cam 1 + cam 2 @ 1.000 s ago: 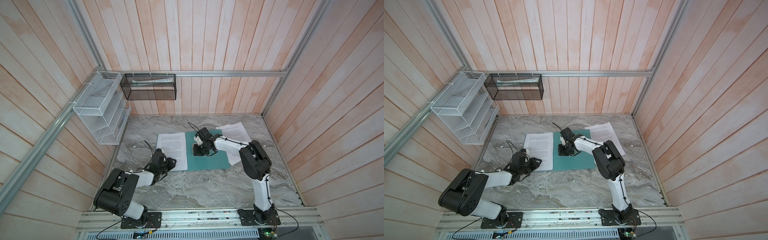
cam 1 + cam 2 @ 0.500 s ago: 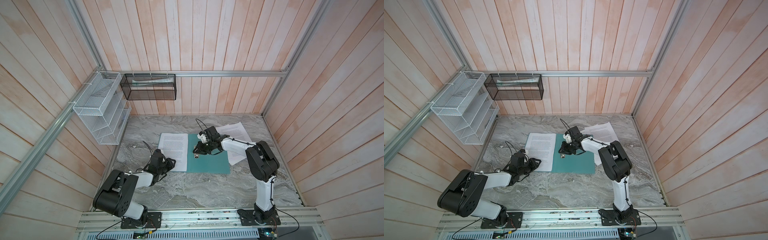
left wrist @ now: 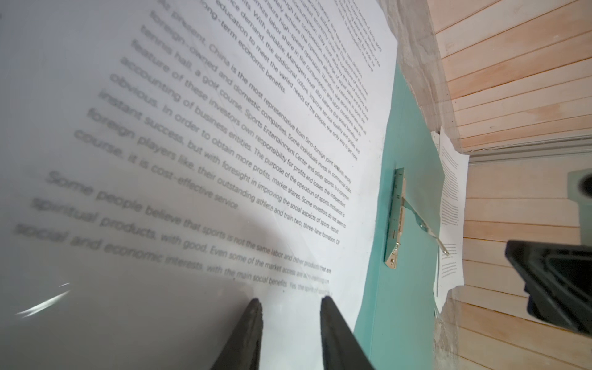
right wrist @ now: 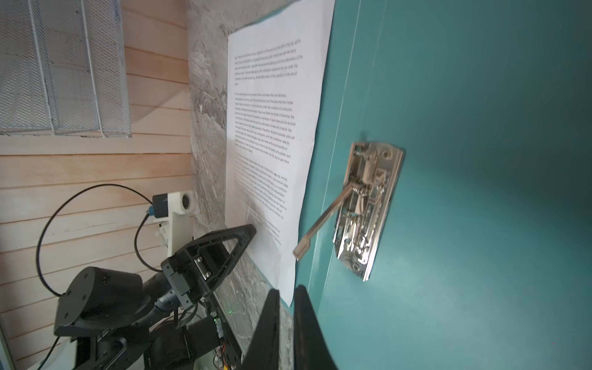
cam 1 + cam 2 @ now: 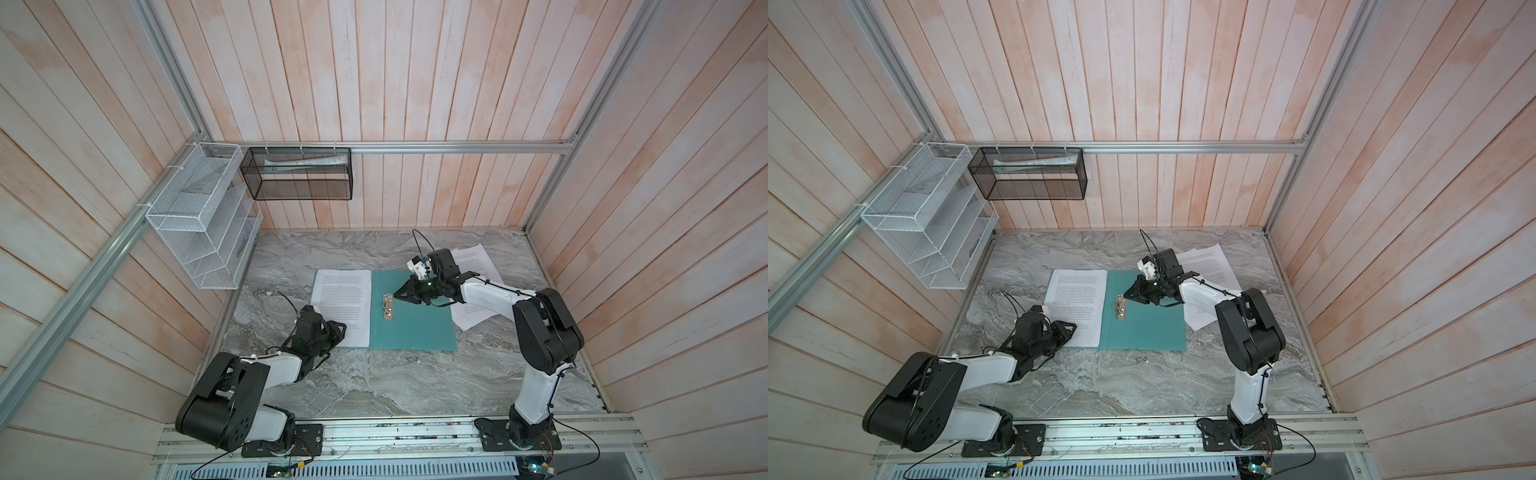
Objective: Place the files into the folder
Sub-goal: 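Flip the silver clip lever up with the right gripper, then move the right gripper away to the loose sheets beyond the folder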
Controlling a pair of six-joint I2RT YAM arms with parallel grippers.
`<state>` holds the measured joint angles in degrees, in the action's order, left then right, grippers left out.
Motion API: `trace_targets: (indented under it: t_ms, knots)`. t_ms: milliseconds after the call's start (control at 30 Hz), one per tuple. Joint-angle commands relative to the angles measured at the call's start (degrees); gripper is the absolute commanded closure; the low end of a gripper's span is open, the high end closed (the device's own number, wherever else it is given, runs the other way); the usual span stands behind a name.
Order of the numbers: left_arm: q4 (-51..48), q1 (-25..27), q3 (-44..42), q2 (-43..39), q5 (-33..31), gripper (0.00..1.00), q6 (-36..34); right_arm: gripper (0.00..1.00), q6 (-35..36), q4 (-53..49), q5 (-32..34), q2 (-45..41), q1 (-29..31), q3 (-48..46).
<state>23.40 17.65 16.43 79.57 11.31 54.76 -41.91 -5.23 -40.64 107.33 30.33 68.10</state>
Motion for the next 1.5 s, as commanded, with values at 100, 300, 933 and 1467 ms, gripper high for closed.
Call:
trace_targets:
  t_ms: [100,300,933,1467]
  knots:
    - [-14.61,2.07,-3.98,-1.76,-6.53,0.66,4.03,0.97,-3.10,2.97,-0.57,1.97,5.41,-4.11]
    - [-15.92,2.48,-3.54,-3.40,-6.84,0.66,3.77,0.99,-4.64,7.18,-2.66,6.54,6.32,-2.52]
    - [-27.31,2.57,7.23,-10.03,-9.27,0.39,-5.08,0.81,15.18,-14.41,0.38,12.33,-2.31,30.58]
    - [-22.91,3.65,23.61,-5.72,-0.95,0.19,-17.05,0.68,30.12,-10.59,2.53,1.68,-30.30,17.47]
